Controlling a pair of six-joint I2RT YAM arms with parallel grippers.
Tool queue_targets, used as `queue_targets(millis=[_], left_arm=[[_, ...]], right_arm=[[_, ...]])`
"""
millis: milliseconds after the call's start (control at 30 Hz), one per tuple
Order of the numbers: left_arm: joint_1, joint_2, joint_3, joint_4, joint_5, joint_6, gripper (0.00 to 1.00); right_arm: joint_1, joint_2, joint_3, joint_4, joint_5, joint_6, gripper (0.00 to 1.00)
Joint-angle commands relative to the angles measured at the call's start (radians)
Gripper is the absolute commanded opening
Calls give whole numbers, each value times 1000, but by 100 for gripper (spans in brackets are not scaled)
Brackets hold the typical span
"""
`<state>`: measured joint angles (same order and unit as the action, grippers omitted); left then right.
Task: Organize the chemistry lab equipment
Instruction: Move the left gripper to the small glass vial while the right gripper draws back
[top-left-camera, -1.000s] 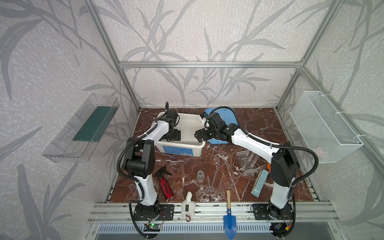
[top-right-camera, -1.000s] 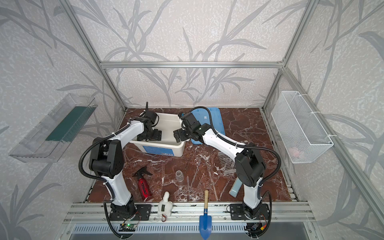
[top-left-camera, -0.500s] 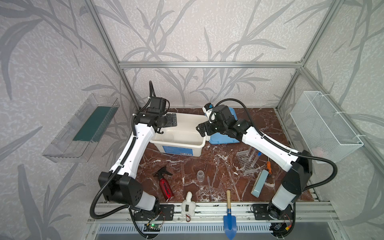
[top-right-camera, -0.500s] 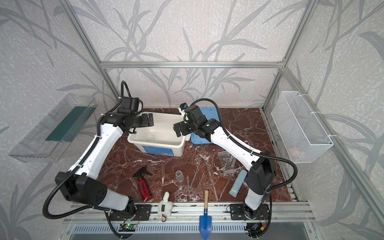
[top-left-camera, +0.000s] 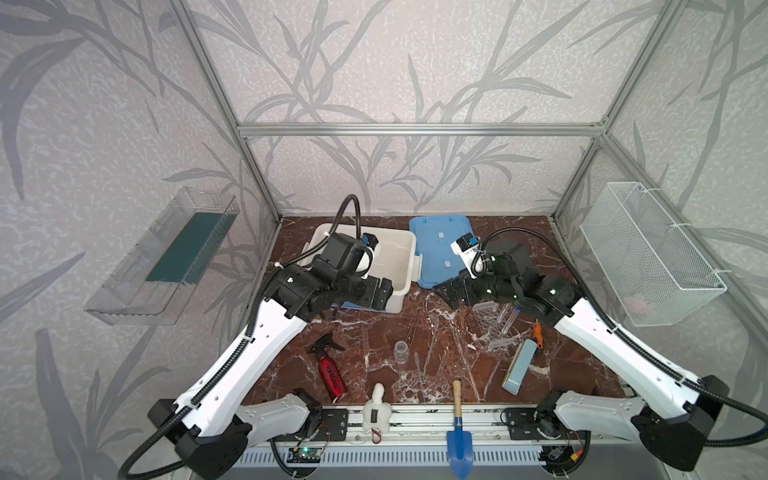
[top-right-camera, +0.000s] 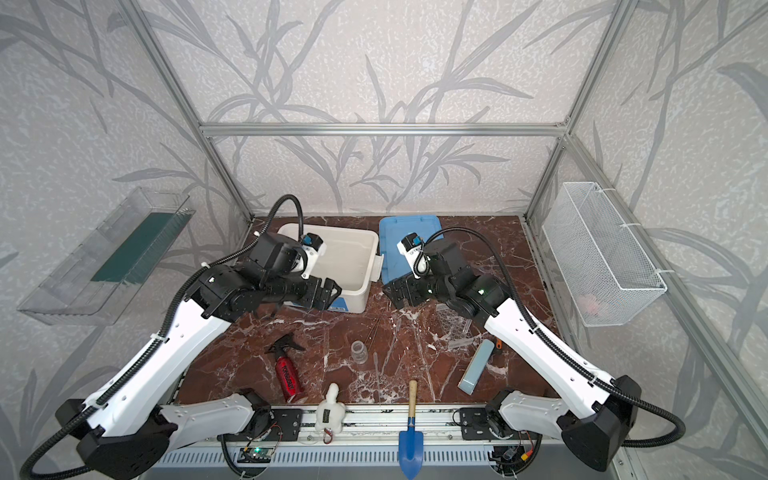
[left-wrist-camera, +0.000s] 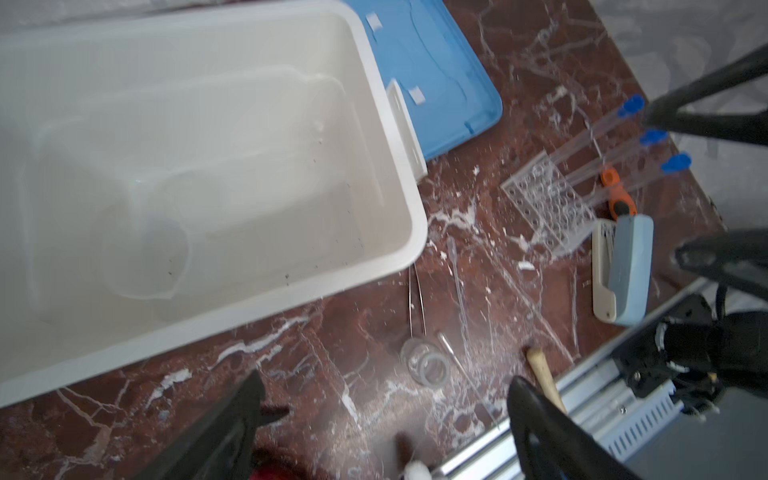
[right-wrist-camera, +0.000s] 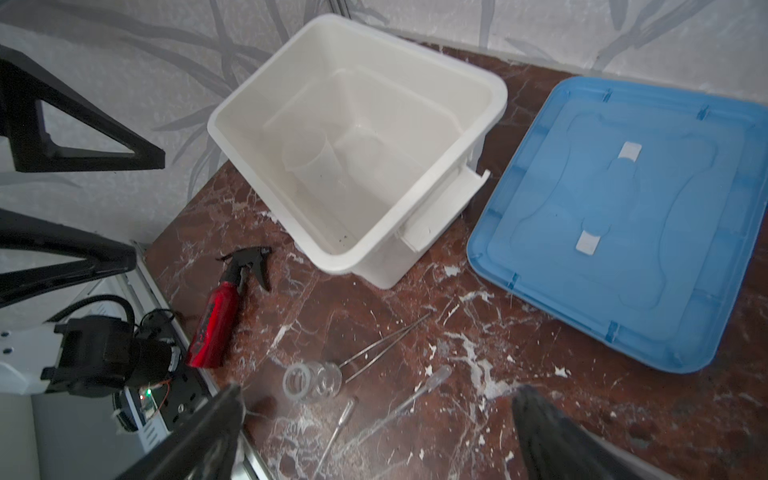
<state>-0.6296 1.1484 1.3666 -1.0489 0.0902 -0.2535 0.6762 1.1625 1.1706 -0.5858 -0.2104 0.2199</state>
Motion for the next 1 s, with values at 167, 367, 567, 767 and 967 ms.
queue_targets(millis=[167, 367, 567, 767, 967], left_arm=[[-264, -79, -297, 133, -41, -179, 89], [-396, 65, -385, 241, -191, -231, 89], [-410, 184, -415, 278, -197, -222, 89], [-418, 221, -458, 358, -163, -245, 79], [-420, 276, -475, 358, -230, -278, 73]], right_arm=[[-1, -133, -215, -43, -17, 44, 99], [-1, -202, -288, -10, -12, 100, 99], [-1, -220, -337, 15, -35, 123, 100], [-1, -222, -345, 23, -15, 123, 100], [-2, -188, -340, 30, -56, 122, 99]])
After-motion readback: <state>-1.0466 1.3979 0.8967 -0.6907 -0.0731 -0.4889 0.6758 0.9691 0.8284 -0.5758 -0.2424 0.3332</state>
